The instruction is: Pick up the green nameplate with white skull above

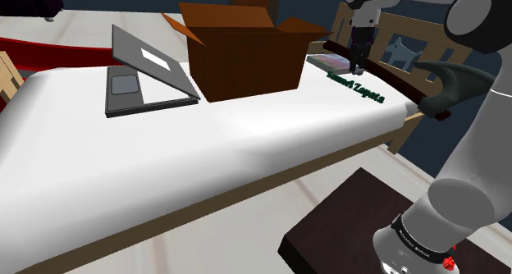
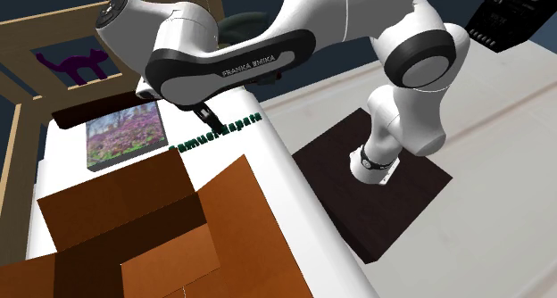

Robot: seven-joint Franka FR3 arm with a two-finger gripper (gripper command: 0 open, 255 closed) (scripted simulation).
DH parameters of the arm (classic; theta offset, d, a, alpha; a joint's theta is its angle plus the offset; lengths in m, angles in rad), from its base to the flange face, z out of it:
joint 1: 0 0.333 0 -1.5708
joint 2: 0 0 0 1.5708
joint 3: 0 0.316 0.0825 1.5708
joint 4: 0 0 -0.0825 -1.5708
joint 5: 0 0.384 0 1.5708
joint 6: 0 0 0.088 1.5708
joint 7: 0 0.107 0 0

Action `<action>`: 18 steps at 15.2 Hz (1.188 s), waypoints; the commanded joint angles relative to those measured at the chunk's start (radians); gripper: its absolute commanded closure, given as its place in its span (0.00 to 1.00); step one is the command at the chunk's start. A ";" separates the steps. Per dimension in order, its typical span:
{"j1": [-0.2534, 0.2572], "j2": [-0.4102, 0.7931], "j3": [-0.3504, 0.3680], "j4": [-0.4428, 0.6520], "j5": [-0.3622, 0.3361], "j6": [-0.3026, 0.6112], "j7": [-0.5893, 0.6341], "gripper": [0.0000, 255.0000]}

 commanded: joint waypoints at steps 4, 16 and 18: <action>0.000 -0.001 0.000 -0.005 0.000 0.005 0.000 1.00; -0.003 0.006 -0.001 0.083 0.001 -0.077 -0.007 1.00; -0.005 0.011 -0.002 0.117 0.003 -0.106 -0.010 1.00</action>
